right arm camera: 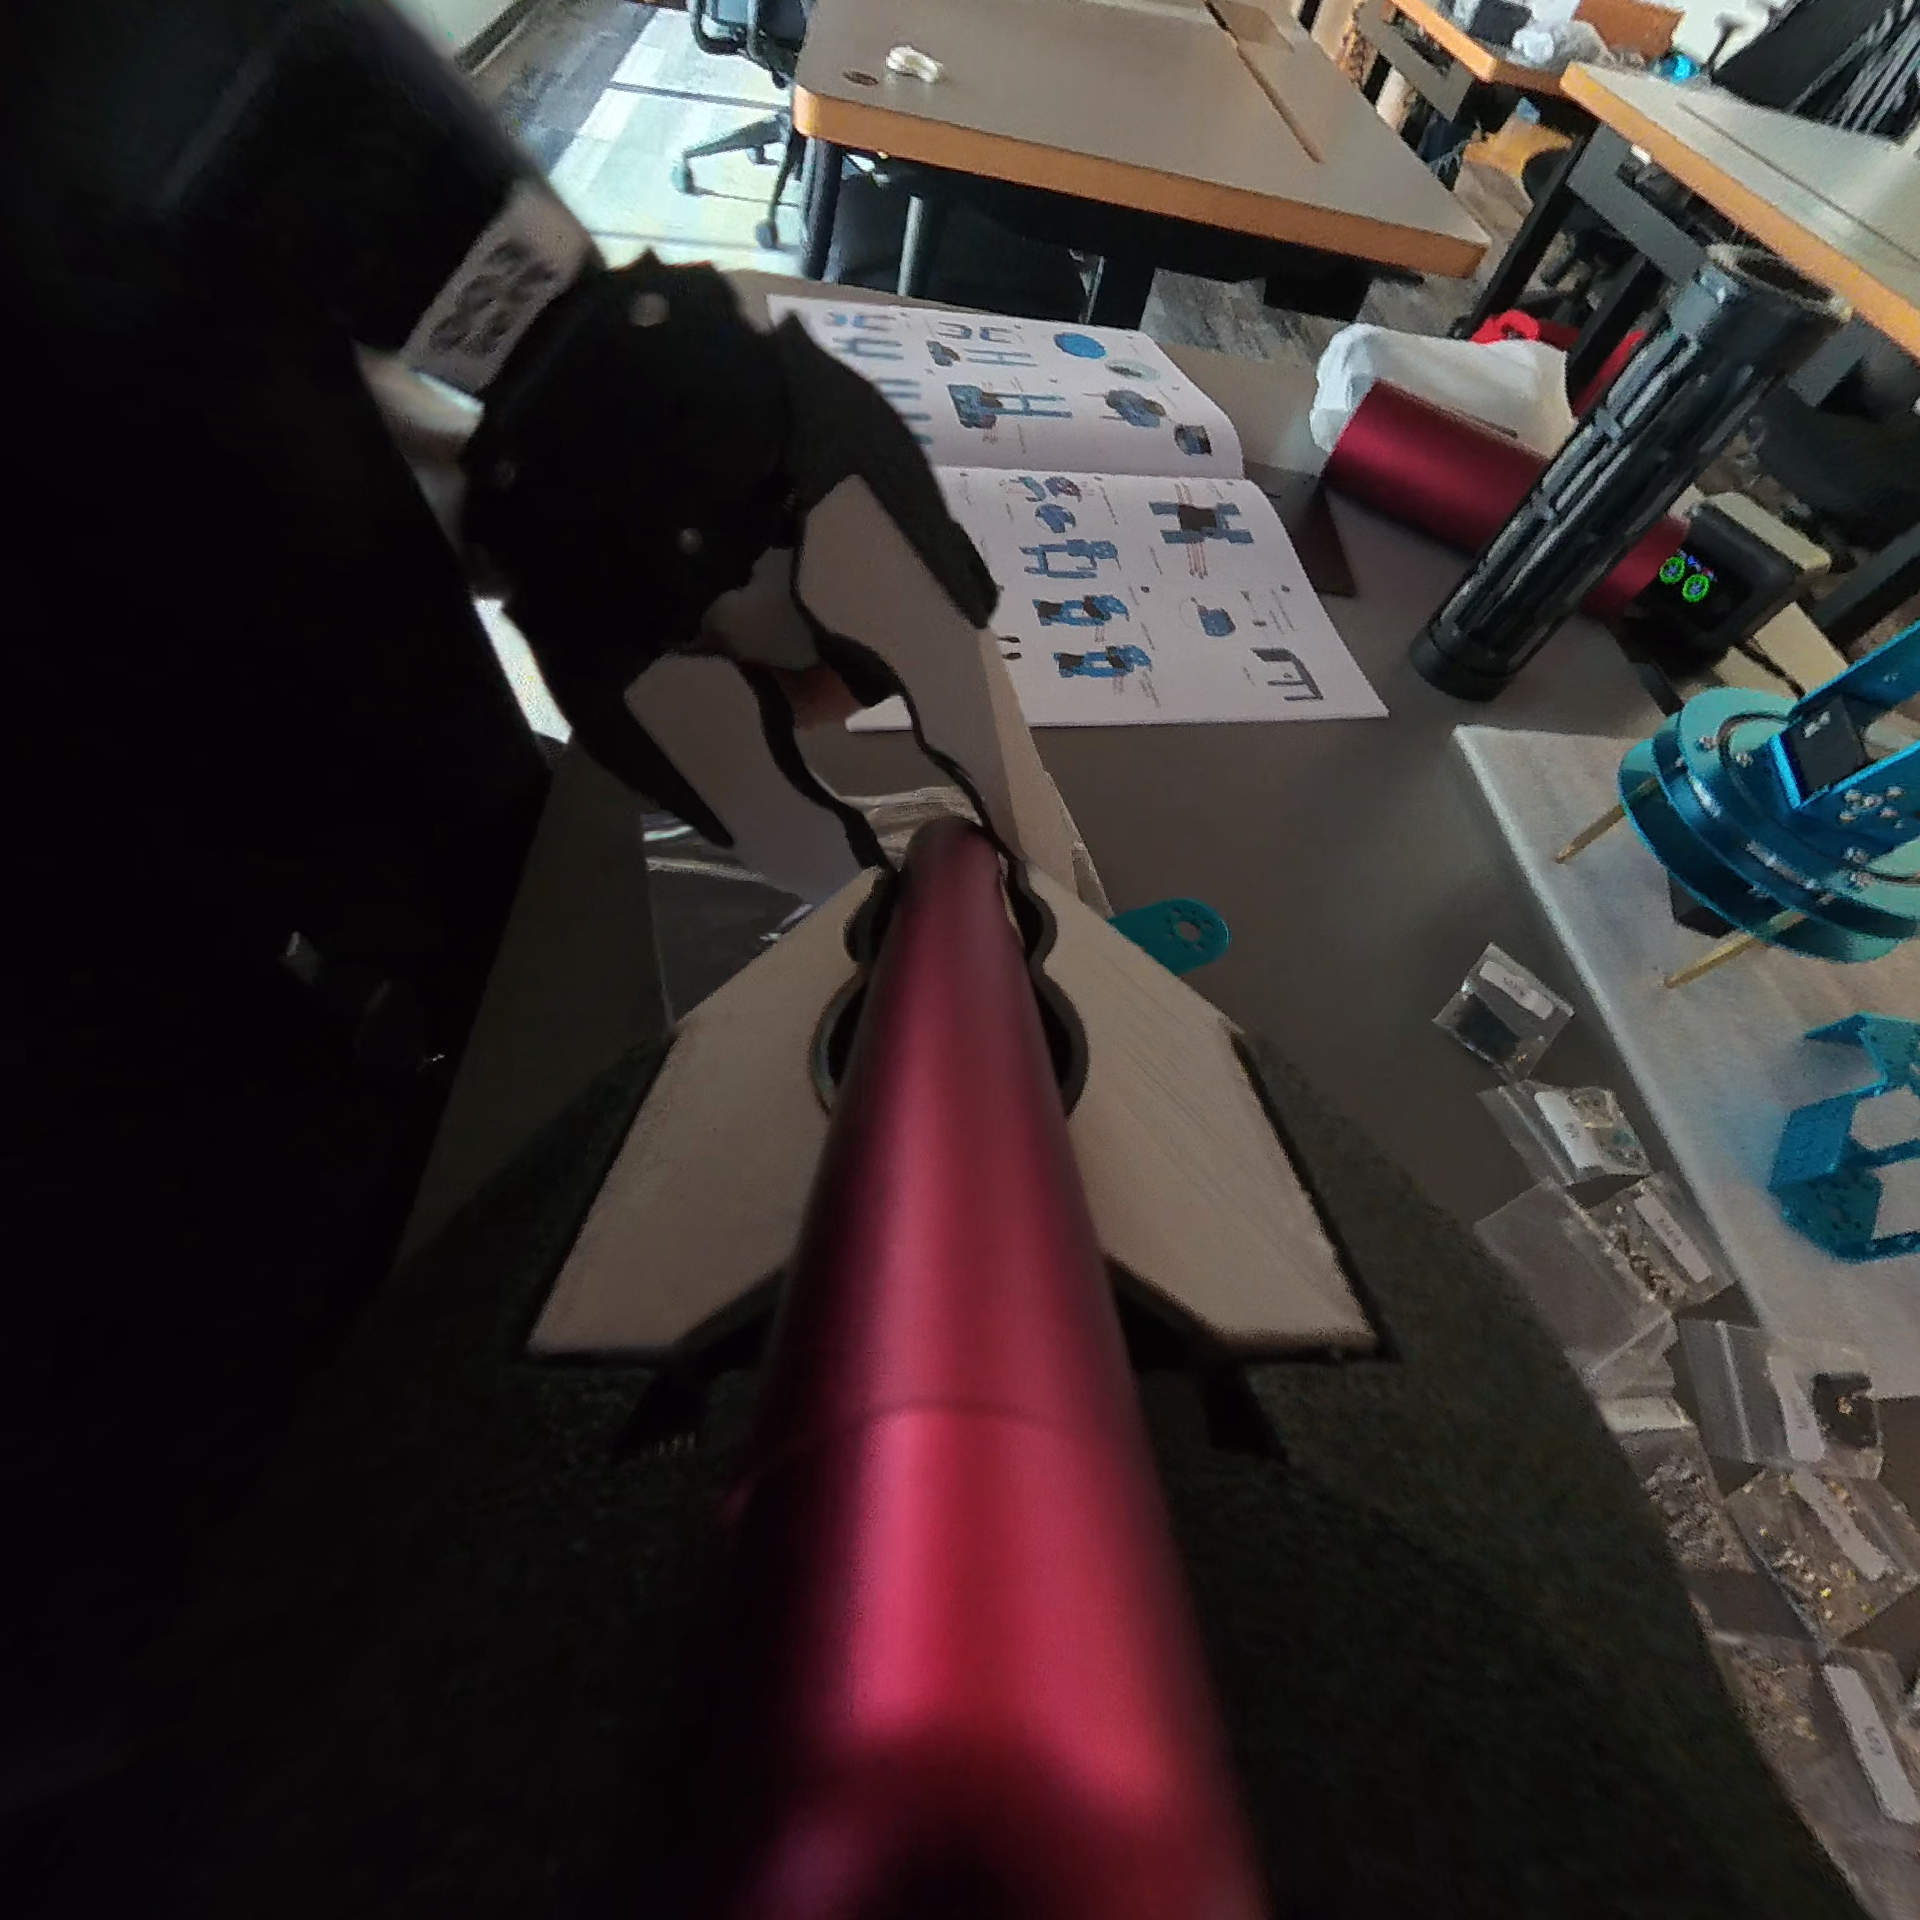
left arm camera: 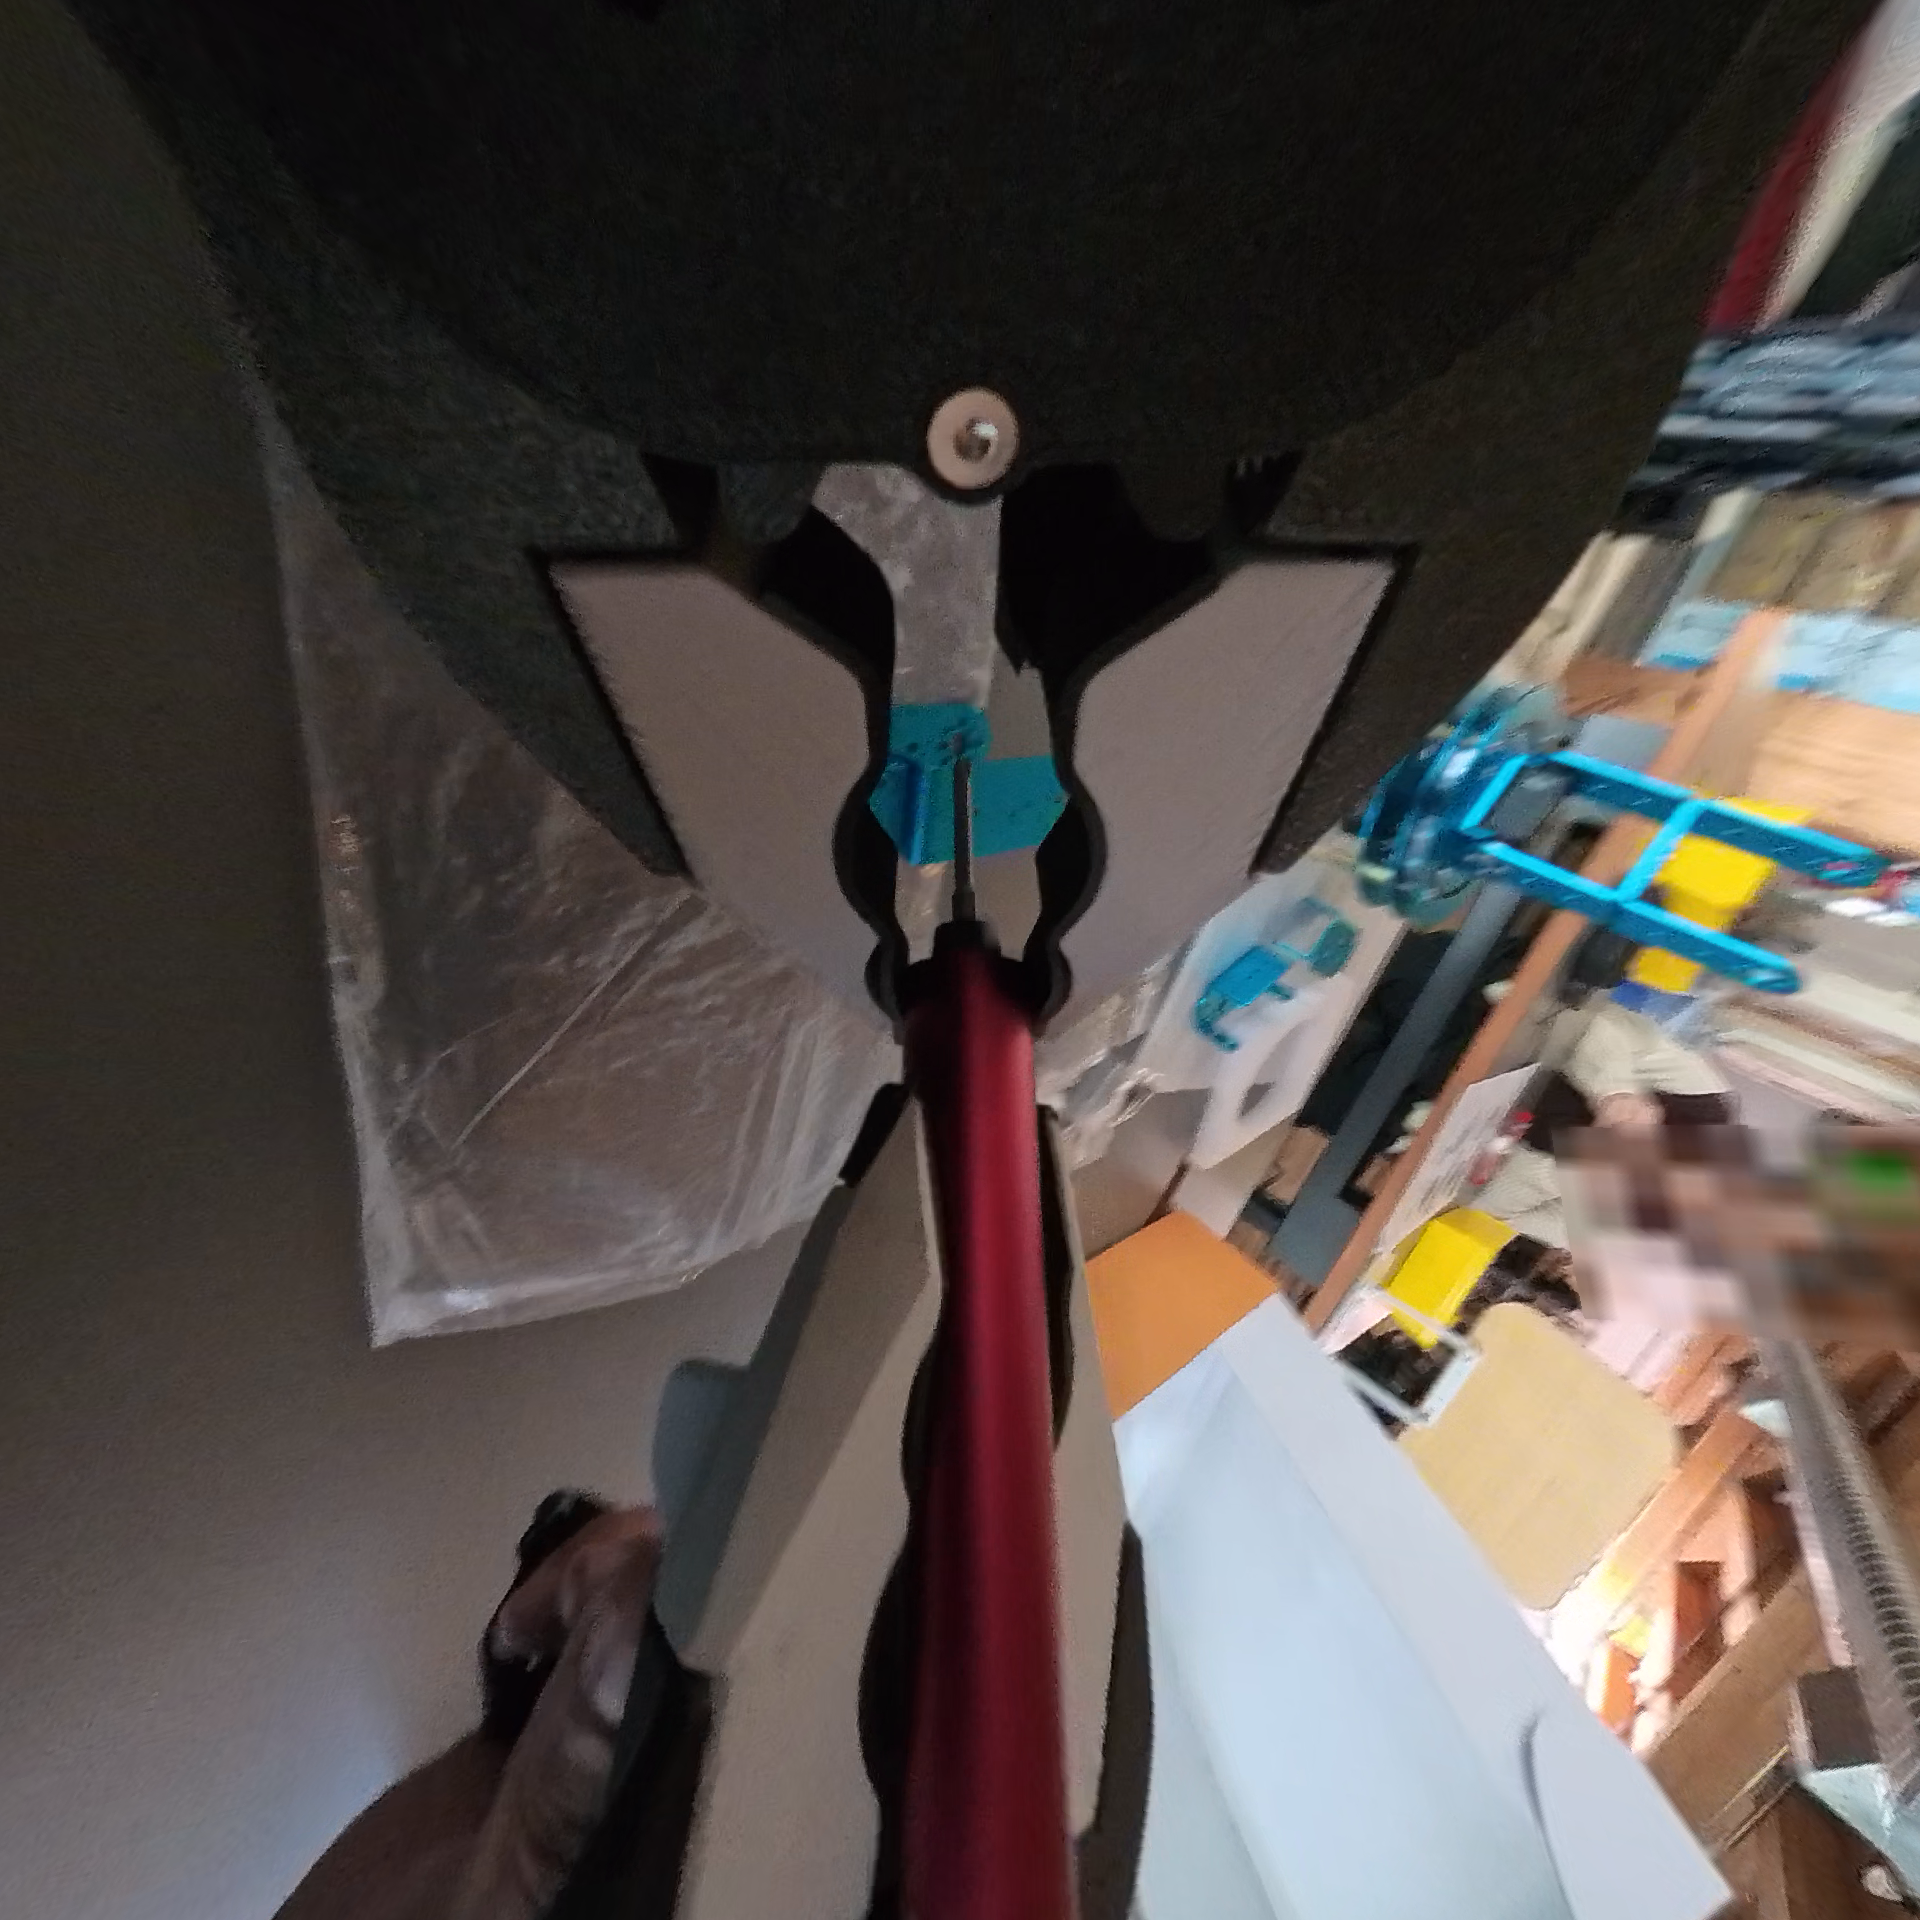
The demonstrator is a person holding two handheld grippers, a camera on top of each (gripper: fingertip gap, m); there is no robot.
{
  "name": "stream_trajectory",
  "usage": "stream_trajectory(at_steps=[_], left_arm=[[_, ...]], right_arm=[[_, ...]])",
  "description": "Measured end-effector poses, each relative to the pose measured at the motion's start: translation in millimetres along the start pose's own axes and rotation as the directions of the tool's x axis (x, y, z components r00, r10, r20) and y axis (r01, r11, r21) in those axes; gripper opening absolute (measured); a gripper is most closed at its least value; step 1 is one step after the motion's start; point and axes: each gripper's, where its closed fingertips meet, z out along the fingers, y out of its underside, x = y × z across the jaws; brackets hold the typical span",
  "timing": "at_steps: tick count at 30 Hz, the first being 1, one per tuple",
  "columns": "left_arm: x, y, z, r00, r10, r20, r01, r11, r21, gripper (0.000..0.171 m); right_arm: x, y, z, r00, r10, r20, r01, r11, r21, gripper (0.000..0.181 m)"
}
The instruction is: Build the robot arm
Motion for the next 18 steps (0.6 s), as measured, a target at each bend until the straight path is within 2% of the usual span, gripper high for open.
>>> stream_trajectory(at_steps=[1, 2, 3, 4, 5, 7, 8, 9, 10, 11, 12, 16, 17, 18], left_arm=[[4.4, -2.5, -2.5, 0.992, -0.094, -0.080, 0.097, 0.995, 0.027, 0.020], [8.8, -3.5, -5.4, 0.958, -0.217, -0.189, 0.227, 0.973, 0.031, 0.022], [12.0, -5.0, -9.3, 0.886, -0.347, -0.309, 0.370, 0.929, 0.019, 0.034], [12.1, -8.5, -14.1, 0.774, -0.469, -0.425, 0.517, 0.856, -0.002, 0.048], [10.3, -14.2, -19.9, 0.627, -0.561, -0.541, 0.651, 0.758, -0.032, 0.059], [-8.1, -23.2, -27.4, 0.304, -0.650, -0.697, 0.854, 0.510, -0.103, 0.061], [-19.5, -24.4, -28.2, 0.149, -0.656, -0.740, 0.911, 0.383, -0.155, 0.058], [-26.9, -27.0, -31.3, 0.004, -0.623, -0.782, 0.934, 0.283, -0.220, 0.054], [-29.8, -29.5, -34.1, -0.108, -0.581, -0.807, 0.931, 0.225, -0.287, 0.052], [-27.7, -31.0, -35.4, -0.172, -0.552, -0.816, 0.916, 0.215, -0.339, 0.052], [-22.9, -32.1, -35.5, -0.195, -0.539, -0.819, 0.899, 0.235, -0.369, 0.053], [-8.9, -37.2, -31.2, -0.208, -0.529, -0.822, 0.854, 0.311, -0.416, 0.040], [-8.0, -37.0, -29.8, -0.199, -0.528, -0.826, 0.852, 0.322, -0.412, 0.027], [-8.9, -37.4, -29.3, -0.197, -0.522, -0.830, 0.854, 0.325, -0.406, 0.022]], right_arm=[[-1.0, -0.6, -1.4, 1.000, -0.031, -0.004, 0.031, 1.000, 0.006, 0.022], [-0.7, 0.1, -2.4, 0.998, -0.063, -0.016, 0.063, 0.998, 0.006, 0.022], [0.6, 0.6, -3.4, 0.996, -0.084, -0.029, 0.085, 0.996, 0.008, 0.022], [1.6, 0.1, -4.1, 0.995, -0.092, -0.036, 0.093, 0.996, 0.017, 0.022], [0.6, -1.9, -4.5, 0.994, -0.104, -0.036, 0.105, 0.994, 0.036, 0.022], [-2.7, -10.5, -5.2, 0.988, -0.148, -0.045, 0.152, 0.983, 0.101, 0.022], [-0.2, -14.3, -5.5, 0.985, -0.158, -0.075, 0.166, 0.978, 0.126, 0.021], [2.5, -15.5, -5.4, 0.983, -0.158, -0.098, 0.171, 0.976, 0.136, 0.021], [5.3, -15.4, -5.2, 0.980, -0.158, -0.119, 0.174, 0.975, 0.141, 0.021], [8.8, -15.5, -5.1, 0.976, -0.158, -0.148, 0.179, 0.973, 0.148, 0.021], [10.7, -15.3, -5.1, 0.973, -0.160, -0.167, 0.186, 0.970, 0.156, 0.021], [7.7, -13.7, -2.0, 0.968, -0.175, -0.181, 0.207, 0.963, 0.175, 0.021], [7.3, -16.0, -3.1, 0.969, -0.162, -0.184, 0.197, 0.961, 0.194, 0.021], [8.9, -16.1, -3.8, 0.971, -0.140, -0.192, 0.178, 0.963, 0.203, 0.021]])
